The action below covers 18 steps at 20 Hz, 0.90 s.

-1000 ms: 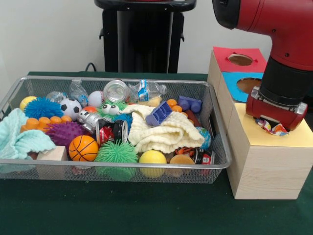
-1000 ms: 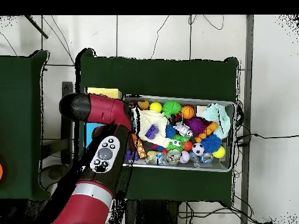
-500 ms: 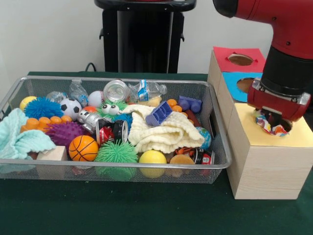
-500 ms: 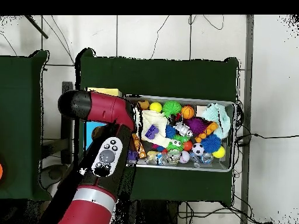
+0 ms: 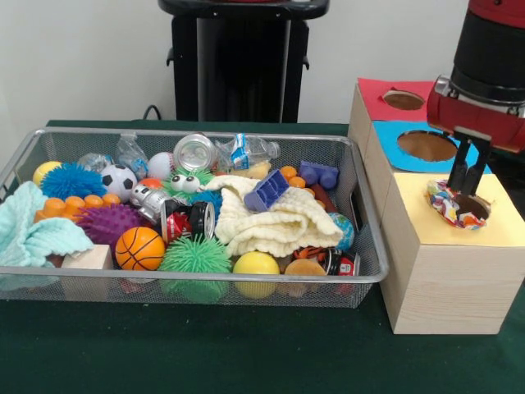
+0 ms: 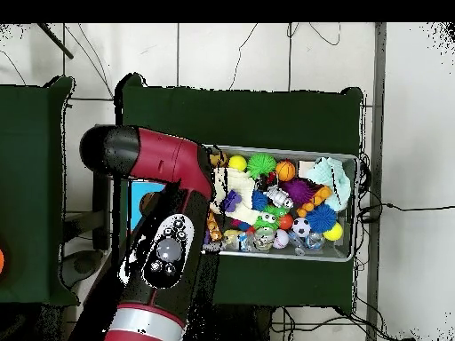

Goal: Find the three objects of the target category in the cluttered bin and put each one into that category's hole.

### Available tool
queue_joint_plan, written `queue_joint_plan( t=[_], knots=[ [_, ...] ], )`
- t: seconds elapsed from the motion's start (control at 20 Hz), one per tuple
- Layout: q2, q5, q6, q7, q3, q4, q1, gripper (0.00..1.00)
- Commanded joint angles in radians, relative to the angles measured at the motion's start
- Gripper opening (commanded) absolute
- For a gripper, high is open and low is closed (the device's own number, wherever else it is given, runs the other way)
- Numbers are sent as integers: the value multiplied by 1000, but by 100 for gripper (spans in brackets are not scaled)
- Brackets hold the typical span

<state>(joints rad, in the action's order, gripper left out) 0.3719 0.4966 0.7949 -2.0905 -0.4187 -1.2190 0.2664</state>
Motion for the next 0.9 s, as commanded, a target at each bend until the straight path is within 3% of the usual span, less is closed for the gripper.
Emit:
queue_joint_plan(
  t=[0.05, 0.2, 0.45, 0.55, 0.75, 0.9],
  knots=[
    [20, -29, 31, -99, 107, -64, -31, 0],
    [-4, -34, -23, -98, 106, -24, -43, 0],
    [-60, -22, -198, -121, 113, 53, -65, 0],
    [-83, -27, -214, -134, 94, 91, -66, 0],
    [-111, -35, -148, -167, 48, 133, -68, 0],
    [-95, -36, -147, -176, 35, 98, -69, 0]
  ],
)
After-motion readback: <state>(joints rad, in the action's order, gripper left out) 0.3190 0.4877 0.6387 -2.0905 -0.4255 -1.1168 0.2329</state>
